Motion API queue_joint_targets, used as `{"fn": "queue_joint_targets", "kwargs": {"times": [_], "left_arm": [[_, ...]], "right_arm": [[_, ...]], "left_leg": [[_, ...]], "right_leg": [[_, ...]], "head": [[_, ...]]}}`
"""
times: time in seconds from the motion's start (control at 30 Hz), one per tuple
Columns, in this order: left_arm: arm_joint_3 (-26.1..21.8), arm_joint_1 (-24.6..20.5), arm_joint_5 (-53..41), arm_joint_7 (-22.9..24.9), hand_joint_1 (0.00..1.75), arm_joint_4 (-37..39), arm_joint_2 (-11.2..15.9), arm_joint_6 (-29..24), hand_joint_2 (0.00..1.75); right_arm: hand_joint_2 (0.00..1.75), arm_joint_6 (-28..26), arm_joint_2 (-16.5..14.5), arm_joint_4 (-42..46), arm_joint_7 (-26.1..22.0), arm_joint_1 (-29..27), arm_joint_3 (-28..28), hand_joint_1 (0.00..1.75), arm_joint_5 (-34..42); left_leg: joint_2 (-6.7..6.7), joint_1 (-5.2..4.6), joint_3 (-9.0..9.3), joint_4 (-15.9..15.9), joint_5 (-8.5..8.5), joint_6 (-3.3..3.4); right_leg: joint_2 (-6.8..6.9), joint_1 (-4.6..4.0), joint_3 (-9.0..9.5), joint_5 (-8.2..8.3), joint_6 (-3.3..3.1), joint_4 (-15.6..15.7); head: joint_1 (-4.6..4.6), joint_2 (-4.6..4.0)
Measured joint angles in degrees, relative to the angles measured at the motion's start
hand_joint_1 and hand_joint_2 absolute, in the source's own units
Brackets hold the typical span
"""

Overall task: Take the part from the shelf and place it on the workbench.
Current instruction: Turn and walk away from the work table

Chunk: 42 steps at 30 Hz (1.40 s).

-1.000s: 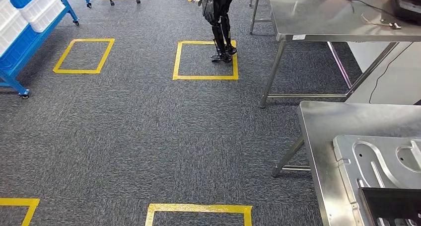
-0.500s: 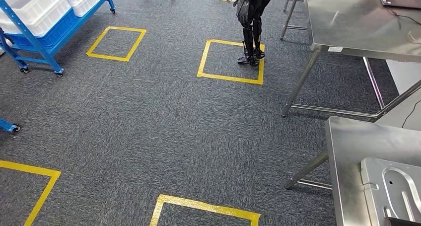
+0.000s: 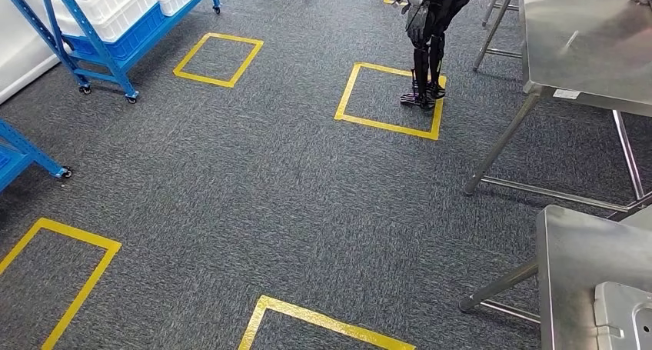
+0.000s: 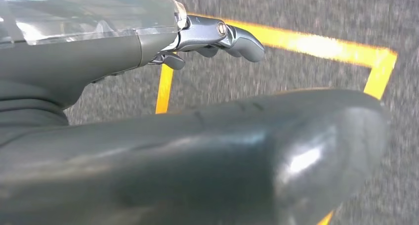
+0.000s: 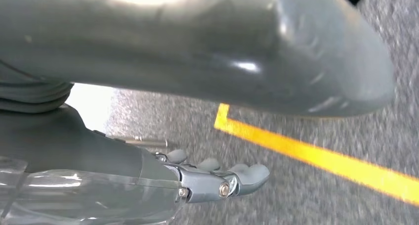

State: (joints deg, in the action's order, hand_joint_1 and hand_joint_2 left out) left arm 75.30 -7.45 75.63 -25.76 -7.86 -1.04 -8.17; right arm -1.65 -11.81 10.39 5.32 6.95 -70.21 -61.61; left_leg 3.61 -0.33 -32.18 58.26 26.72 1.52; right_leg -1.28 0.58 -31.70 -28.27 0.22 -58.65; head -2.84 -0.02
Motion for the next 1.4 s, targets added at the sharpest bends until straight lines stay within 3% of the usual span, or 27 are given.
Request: {"fn": "queue_joint_targets", "kwargs": {"times": [0.07, 0.23, 0.4, 0.47, 0.83, 0.9, 1.03, 1.1, 1.17, 1.23, 1.27, 1.33, 1.37, 1.4], "left_arm": [[0.1, 0.0, 0.0, 0.0, 0.00, 0.0, 0.0, 0.0, 0.00], [0.4, -0.1, -0.1, -0.2, 0.00, 0.0, 0.0, 0.2, 0.00], [0.9, -0.1, -0.1, -0.2, 0.00, 0.0, 0.0, 0.4, 0.00], [1.1, -0.1, 0.0, -0.1, 0.00, 0.0, 0.0, 0.4, 0.00], [1.4, -0.1, 0.0, -0.1, 0.00, 0.0, -0.1, 0.8, 0.00], [1.4, -0.1, 0.0, 0.0, 0.00, 0.0, -0.1, 0.9, 0.00], [1.4, -0.1, 0.0, 0.1, 0.00, 0.0, -0.2, 1.0, 0.00], [1.4, -0.1, 0.0, 0.1, 0.00, 0.0, -0.3, 1.0, 0.00], [1.4, -0.1, 0.0, 0.1, 0.00, 0.0, -0.4, 1.1, 0.00], [1.5, 0.0, 0.1, 0.2, 0.00, 0.0, -0.4, 1.1, 0.00], [1.5, 0.1, 0.1, 0.2, 0.00, 0.0, -0.4, 1.1, 0.00], [1.4, 0.1, 0.2, 0.2, 0.00, 0.0, -0.4, 1.1, 0.00], [1.4, 0.0, 0.3, 0.2, 0.00, 0.0, -0.3, 1.0, 0.00], [1.4, 0.0, 0.4, 0.1, 0.00, 0.0, -0.2, 1.0, 0.00]], "right_arm": [[0.00, -0.8, 0.0, 0.0, -0.5, -0.1, -0.2, 0.00, 0.3], [0.00, -0.7, 0.0, 0.0, -1.5, -0.1, -1.1, 0.00, 1.8], [0.00, -0.9, 0.0, 0.0, -1.8, -0.1, -1.8, 0.00, 1.9], [0.00, -1.2, 0.0, 0.0, -2.1, -0.1, -1.8, 0.00, 1.9], [0.00, -1.7, 0.0, 0.0, -2.3, -0.1, -2.2, 0.00, 2.9], [0.00, -1.6, 0.0, 0.0, -2.2, -0.1, -2.3, 0.00, 2.4], [0.00, -0.8, -0.2, 0.0, -2.2, 0.0, -2.1, 0.00, 1.0], [0.00, -0.7, -0.1, 0.0, -2.4, 0.0, -2.0, 0.00, 0.7], [0.00, -0.7, -0.1, 0.0, -2.4, 0.0, -1.9, 0.00, 0.6], [0.00, -0.5, -0.1, 0.0, -2.4, -0.1, -1.8, 0.00, 0.5], [0.00, -0.3, -0.1, 0.0, -2.4, -0.1, -1.8, 0.00, 0.4], [0.00, 0.1, -0.1, 0.0, -2.5, -0.2, -1.8, 0.00, 0.3], [0.00, 0.2, -0.1, 0.0, -2.6, -0.2, -1.8, 0.00, 0.3], [0.00, 0.2, -0.2, -0.1, -2.8, -0.1, -1.8, 0.00, 0.5]], "left_leg": [[-0.03, -0.03, 0.09, -0.1, -0.05, 0.33], [-0.05, 0.03, 0.26, -0.5, -0.20, 0.10], [-0.05, 0.15, 0.31, -0.7, -0.24, -1.04], [-0.05, 0.15, 0.30, -0.7, -0.23, -1.19], [-0.05, 0.13, 0.17, -0.6, -0.22, -1.21], [-0.06, 0.02, 0.08, -0.4, -0.13, -1.04], [-0.01, 0.22, 1.24, -2.7, -1.14, 0.36], [0.11, 0.64, 2.47, -4.8, -2.23, 0.61], [0.31, 0.60, 2.53, -5.0, -2.45, 0.59], [0.94, 0.78, 2.14, -4.3, -2.15, 0.19], [1.44, 0.98, 1.93, -3.8, -1.93, -0.14], [2.46, 1.58, 1.37, -2.3, -1.19, -1.09], [2.84, 1.72, 0.95, -1.3, -0.70, -1.67], [3.12, 1.76, 0.49, -0.5, -0.30, -2.16]], "right_leg": [[-0.02, -0.07, 0.01, 0.01, -0.18, 0.1], [-0.02, -0.23, 0.01, -0.04, -0.65, 0.0], [-0.01, -0.29, 0.00, -0.06, -0.70, 0.0], [-0.02, -0.29, 0.01, -0.06, -0.70, 0.0], [-0.01, -0.13, 0.06, 0.02, -0.56, 0.1], [0.01, 0.00, 0.09, 0.09, -0.41, 0.2], [0.49, -0.13, 0.89, 0.24, 0.39, 1.0], [0.90, -0.32, -0.30, -2.08, 0.64, -2.3], [0.96, 0.08, -3.78, -5.94, 0.95, -9.6], [0.96, 0.69, -5.97, -7.01, 1.38, -13.8], [0.93, 1.03, -5.51, -5.87, 1.69, -12.8], [0.23, 1.76, -2.08, -2.30, 2.48, -6.0], [-0.75, 1.97, -0.72, -1.19, 2.75, -3.1], [-1.64, 2.04, -0.01, -0.71, 2.47, -1.5]], "head": [[0.00, 0.00], [0.00, 0.00], [0.00, 0.00], [0.00, 0.00], [0.00, 0.00], [0.00, 0.00], [0.01, 0.00], [0.02, 0.00], [0.02, 0.00], [0.02, 0.00], [0.02, 0.00], [0.02, 0.00], [0.04, 0.00], [-0.01, 0.00]]}}
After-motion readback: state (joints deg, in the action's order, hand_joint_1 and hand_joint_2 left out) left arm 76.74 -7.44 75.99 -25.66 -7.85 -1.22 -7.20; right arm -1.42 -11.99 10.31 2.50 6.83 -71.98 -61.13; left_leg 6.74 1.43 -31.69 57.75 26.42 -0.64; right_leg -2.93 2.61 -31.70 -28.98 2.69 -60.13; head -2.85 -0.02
